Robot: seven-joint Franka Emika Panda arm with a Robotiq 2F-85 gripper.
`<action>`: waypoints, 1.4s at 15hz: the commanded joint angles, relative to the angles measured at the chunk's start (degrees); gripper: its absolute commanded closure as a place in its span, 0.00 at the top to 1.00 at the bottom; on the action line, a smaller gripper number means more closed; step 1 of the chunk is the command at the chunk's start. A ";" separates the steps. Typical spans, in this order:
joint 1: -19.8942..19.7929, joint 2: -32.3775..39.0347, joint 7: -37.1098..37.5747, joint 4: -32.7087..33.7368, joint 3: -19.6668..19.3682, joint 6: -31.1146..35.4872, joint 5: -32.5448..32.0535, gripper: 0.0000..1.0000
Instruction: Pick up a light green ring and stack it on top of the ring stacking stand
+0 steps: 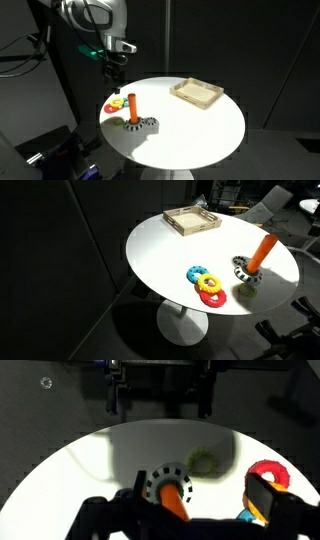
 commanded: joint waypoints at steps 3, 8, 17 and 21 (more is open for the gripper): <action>0.05 -0.33 0.01 -0.01 -0.07 -0.16 -0.03 1.00; 0.84 1.17 1.54 -2.98 1.83 4.03 -1.29 1.00; 2.77 7.63 3.99 -7.49 4.57 18.24 -1.38 1.00; 3.12 8.86 2.01 -7.59 4.13 19.43 -0.31 1.00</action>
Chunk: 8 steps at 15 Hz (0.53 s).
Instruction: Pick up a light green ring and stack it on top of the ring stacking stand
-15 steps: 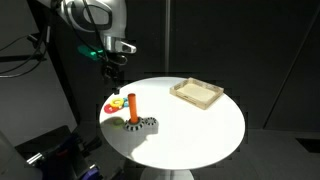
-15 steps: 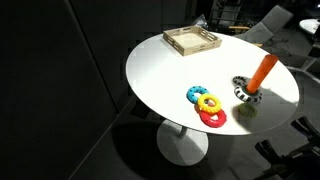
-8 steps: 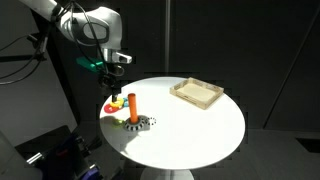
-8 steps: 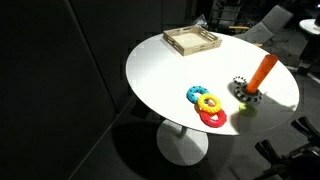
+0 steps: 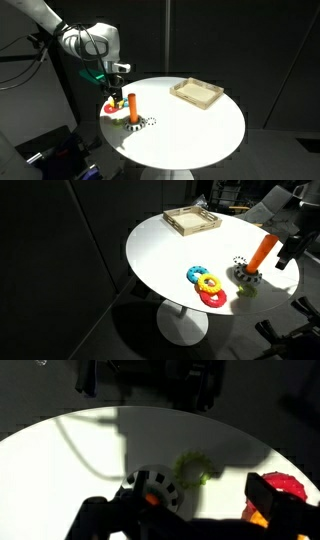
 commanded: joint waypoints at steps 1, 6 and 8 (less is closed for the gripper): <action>0.41 0.36 0.05 0.05 -0.30 0.10 -0.04 1.00; 0.60 0.94 0.71 -0.83 0.10 1.78 -0.89 1.00; 0.78 2.21 1.04 -1.30 0.36 3.42 -1.37 1.00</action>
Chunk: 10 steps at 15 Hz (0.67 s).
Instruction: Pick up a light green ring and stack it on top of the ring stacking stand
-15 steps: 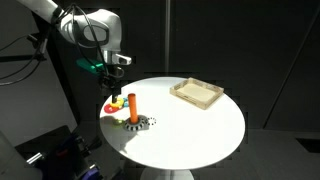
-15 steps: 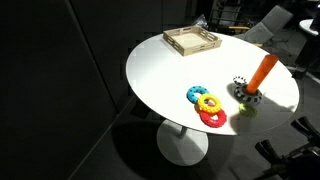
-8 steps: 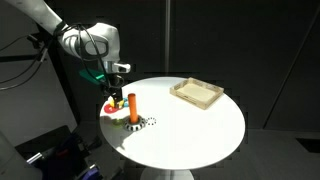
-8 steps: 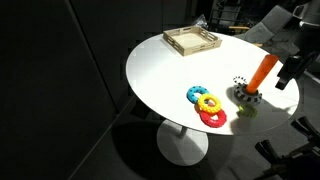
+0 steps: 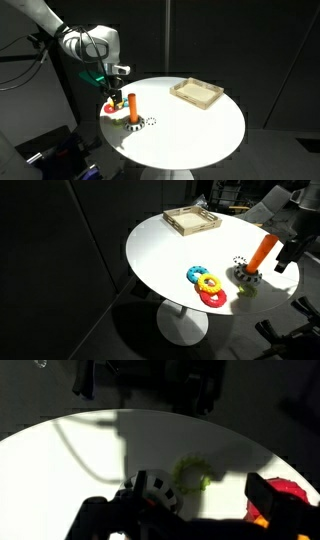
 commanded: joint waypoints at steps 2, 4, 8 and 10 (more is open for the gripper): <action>0.67 2.68 1.18 -1.56 0.38 5.41 -1.89 1.00; 0.72 4.60 1.27 -1.79 0.35 8.60 -2.72 1.00; 0.79 8.88 1.44 -1.38 0.11 14.35 -3.29 1.00; 1.01 11.09 1.56 -1.14 0.14 16.95 -3.12 1.00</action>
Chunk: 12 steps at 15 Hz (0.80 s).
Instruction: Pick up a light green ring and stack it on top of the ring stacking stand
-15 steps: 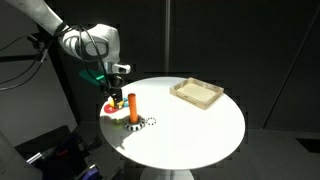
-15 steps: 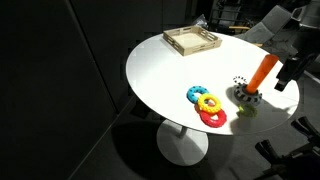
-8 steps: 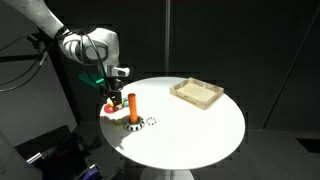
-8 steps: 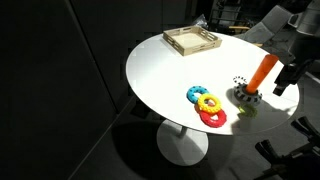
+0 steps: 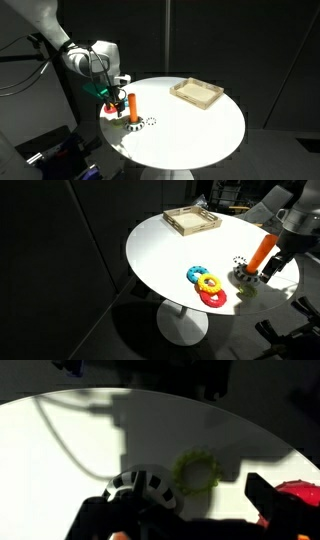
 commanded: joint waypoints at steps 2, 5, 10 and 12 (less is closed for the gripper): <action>0.96 4.83 2.00 0.84 -0.09 5.41 -1.39 1.00; 1.90 7.93 2.84 1.33 -0.31 8.37 -2.14 1.00; 4.67 11.87 5.93 2.53 -1.94 11.05 -5.81 1.00; 5.81 13.10 7.61 3.21 -3.08 11.43 -7.99 1.00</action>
